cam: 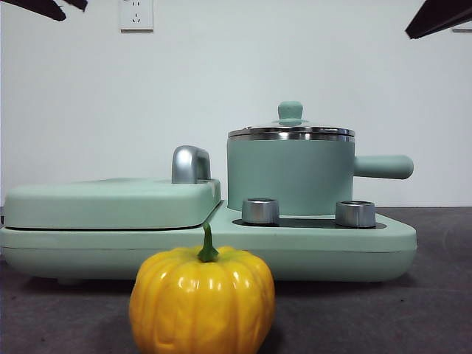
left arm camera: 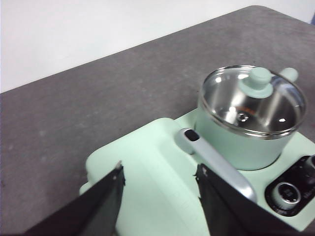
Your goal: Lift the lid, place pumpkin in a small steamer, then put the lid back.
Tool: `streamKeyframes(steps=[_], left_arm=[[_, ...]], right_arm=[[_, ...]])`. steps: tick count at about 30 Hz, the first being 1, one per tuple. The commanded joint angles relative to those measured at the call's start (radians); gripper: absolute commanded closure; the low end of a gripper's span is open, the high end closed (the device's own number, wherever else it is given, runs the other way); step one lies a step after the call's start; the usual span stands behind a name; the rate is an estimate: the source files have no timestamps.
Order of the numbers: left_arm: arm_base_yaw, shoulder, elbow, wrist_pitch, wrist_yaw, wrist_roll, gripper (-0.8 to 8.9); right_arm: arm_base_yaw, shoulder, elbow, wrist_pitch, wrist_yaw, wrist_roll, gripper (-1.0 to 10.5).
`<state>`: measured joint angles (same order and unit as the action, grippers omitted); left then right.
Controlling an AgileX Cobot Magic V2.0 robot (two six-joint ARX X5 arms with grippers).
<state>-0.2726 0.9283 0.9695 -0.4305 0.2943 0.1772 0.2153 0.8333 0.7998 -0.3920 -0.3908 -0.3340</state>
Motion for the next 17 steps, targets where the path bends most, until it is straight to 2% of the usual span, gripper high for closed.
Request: streamKeyframes(steps=[1,3,9,15,17], left_arm=[[-0.021,0.008,0.024,0.014,0.006,0.016,5.57],[-0.034,0.01,0.024,0.026,0.006,0.016,5.6],[-0.098,0.051,0.024,0.133,0.006,0.003,5.6],[-0.164,0.149,0.024,0.256,0.006,-0.124,5.6],[-0.187,0.189,0.024,0.286,0.006,-0.14,5.6]], right_arm=[[0.014,0.008,0.021,-0.016,-0.002,0.013,6.2],[0.017,0.008,0.021,-0.021,-0.002,0.058,6.1],[0.018,-0.003,0.021,-0.008,-0.003,0.111,6.1],[0.018,-0.019,0.021,0.006,-0.002,0.174,6.1],[0.018,-0.019,0.021,0.007,-0.003,0.18,6.1]])
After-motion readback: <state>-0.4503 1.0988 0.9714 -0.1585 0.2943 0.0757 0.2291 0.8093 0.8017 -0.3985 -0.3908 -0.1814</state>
